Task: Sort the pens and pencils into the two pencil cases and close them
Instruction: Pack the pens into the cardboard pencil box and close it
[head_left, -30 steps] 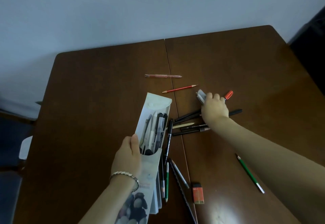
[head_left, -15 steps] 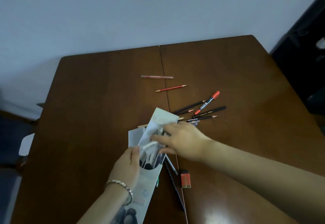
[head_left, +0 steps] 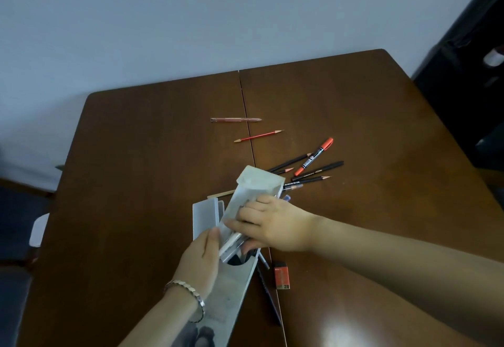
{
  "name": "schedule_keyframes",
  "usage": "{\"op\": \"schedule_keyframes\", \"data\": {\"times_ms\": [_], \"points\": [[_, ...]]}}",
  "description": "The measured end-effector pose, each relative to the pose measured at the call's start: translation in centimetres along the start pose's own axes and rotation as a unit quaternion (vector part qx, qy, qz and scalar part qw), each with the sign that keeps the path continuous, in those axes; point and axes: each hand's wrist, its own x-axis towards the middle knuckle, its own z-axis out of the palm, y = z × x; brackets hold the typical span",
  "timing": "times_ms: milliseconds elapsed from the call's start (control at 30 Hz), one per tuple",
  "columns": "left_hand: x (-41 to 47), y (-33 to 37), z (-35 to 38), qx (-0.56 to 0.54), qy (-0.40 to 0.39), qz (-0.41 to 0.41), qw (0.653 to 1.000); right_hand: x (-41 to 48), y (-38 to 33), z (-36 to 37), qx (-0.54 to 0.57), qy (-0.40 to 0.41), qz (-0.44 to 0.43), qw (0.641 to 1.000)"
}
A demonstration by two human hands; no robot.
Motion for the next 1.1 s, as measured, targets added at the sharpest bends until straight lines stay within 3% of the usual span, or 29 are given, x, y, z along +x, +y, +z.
{"op": "schedule_keyframes", "data": {"times_ms": [200, 300, 400, 633, 767, 900, 1000, 1100], "points": [[1.2, 0.7, 0.6, 0.067, -0.007, 0.011, 0.998, -1.0, 2.1, 0.3, 0.098, -0.068, 0.025, 0.993], [1.5, 0.9, 0.5, 0.086, -0.026, 0.011, 0.996, -1.8, 3.5, -0.1, 0.075, -0.097, 0.064, 0.990], [1.4, 0.9, 0.4, 0.098, -0.034, 0.023, 0.994, -2.4, 4.3, 0.1, 0.040, -0.080, 0.066, 0.994], [1.0, 0.9, 1.1, 0.046, -0.008, 0.028, 0.998, -1.1, 2.3, 0.8, 0.107, -0.042, 0.026, 0.993], [0.8, 0.9, 1.0, 0.035, 0.006, 0.036, 0.999, -0.9, 1.0, 1.1, 0.161, 0.009, 0.060, 0.985], [1.3, 1.0, 0.6, 0.020, 0.033, 0.016, 0.999, -1.6, 0.9, 0.9, 0.108, 0.051, 0.136, 0.983], [1.4, 1.0, 0.4, 0.029, 0.030, 0.009, 0.999, -2.0, 1.2, 0.4, 0.066, 0.026, 0.167, 0.983], [1.1, 1.2, 0.6, 0.043, 0.026, 0.008, 0.999, -1.7, 1.0, -0.1, 0.087, -0.009, 0.132, 0.987]]}}
